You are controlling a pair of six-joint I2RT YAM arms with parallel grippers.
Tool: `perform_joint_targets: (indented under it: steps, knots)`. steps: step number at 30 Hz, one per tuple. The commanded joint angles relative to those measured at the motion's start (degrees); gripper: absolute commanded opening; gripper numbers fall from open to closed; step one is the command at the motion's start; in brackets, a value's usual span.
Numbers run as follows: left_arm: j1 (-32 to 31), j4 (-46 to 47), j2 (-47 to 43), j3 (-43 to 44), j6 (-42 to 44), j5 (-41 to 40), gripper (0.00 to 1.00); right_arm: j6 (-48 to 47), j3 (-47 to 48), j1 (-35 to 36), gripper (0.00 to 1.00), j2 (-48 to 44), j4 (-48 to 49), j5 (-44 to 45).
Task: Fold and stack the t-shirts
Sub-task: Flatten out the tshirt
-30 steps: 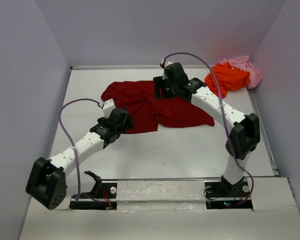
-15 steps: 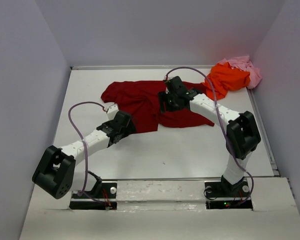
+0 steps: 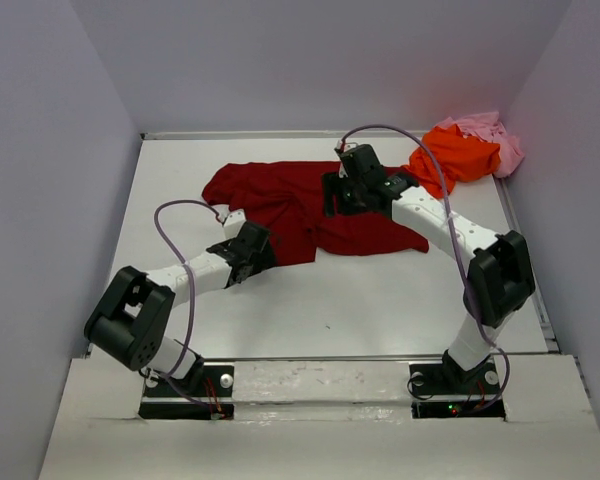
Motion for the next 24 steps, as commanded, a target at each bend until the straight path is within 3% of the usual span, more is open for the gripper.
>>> perform_joint_targets:
  steps: [1, 9, 15, 18, 20, 21, 22, 24]
  knots:
    - [-0.21, 2.18, 2.03, 1.44, -0.17, 1.09, 0.99, 0.22, -1.25, -0.56, 0.70, -4.11, 2.62, -0.78]
    - [-0.21, 4.38, 3.70, 1.36, 0.71, 1.44, 0.90, -0.13, -3.27, -1.09, 0.70, -6.57, 2.70, -1.04]
    - [-0.38, 6.05, 5.81, 1.97, 1.15, 2.32, 0.68, -0.66, -4.50, -1.61, 0.70, -8.07, 2.70, -0.69]
    - [-0.38, 6.31, 6.34, 2.50, 2.11, 2.67, 0.55, -0.57, -4.68, -2.14, 0.70, -8.51, 2.62, -0.78]
    - [-0.38, 6.40, 6.69, 2.85, 2.82, 2.93, 0.40, -0.49, -4.77, -2.14, 0.70, -9.21, 2.79, -0.78]
    - [-0.38, 6.40, 6.69, 2.94, 3.26, 3.02, 0.16, -0.49, -4.77, -2.14, 0.70, -9.30, 2.70, -0.78]
    - [-0.38, 6.57, 6.78, 2.94, 3.61, 3.11, 0.00, -0.57, -4.85, -2.14, 0.70, -9.65, 2.62, -0.69]
    - [-0.38, 6.57, 6.69, 2.85, 3.61, 2.94, 0.00, -0.84, -5.38, -2.66, 0.70, -9.92, 2.62, 0.18]
